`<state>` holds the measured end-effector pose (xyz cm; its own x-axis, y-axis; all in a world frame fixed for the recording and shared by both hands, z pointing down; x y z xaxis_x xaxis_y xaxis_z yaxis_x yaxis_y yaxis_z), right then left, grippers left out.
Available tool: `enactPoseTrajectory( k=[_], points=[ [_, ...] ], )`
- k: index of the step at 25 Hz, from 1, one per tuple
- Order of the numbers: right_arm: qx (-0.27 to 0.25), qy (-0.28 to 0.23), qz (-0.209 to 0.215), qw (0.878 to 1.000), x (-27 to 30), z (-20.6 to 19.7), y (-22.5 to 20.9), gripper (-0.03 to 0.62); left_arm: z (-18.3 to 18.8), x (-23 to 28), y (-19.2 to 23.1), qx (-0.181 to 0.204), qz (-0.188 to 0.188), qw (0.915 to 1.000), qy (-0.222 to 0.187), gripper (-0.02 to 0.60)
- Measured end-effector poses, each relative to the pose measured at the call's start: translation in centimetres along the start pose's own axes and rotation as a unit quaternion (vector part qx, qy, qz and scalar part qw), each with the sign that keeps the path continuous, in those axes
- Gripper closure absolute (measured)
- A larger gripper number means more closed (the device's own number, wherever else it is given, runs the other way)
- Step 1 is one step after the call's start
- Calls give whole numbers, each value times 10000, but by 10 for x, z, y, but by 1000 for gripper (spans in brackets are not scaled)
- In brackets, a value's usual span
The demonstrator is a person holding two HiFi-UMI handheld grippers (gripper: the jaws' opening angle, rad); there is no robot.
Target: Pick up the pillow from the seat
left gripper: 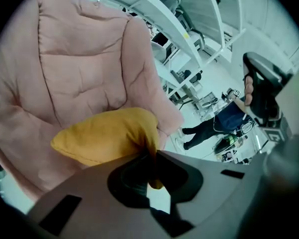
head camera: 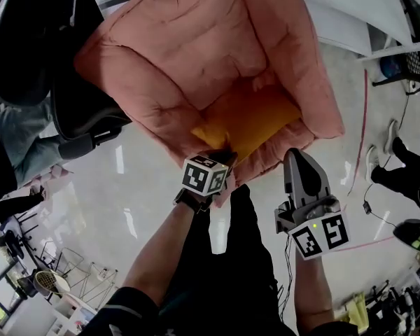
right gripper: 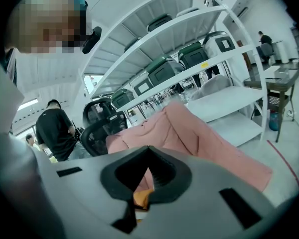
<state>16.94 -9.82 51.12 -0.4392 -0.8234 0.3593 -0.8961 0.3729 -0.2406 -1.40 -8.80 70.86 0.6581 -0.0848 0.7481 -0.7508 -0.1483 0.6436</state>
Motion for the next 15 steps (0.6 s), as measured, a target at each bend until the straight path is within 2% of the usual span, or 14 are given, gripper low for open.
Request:
enactPoseTrajectory(
  k=[7,11,15],
  points=[
    [25,-268,31,9996,-26,26,23,591,3,-60,-47,-232,-788,9959,-380,554],
    [-99,-401,50,9991,-41,46,41,591,2,-102,-73,-67,-1059,9924,-629,557],
    [-302,-553,18,9980,-56,69,59,591,10,-152,-99,28,-1343,9848,-1104,557]
  ],
)
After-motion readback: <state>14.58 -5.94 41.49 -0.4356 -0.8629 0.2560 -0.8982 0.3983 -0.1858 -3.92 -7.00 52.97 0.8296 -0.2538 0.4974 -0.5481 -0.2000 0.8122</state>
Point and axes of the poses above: the fingertips, and each gripper's own axes: x forward along the fingers, y to its left, z out of its top, the point moved 7 cm from there along -x, backward along the fingers, and after that the axes turned 14 degrees about -x, right-handed, at the moved point
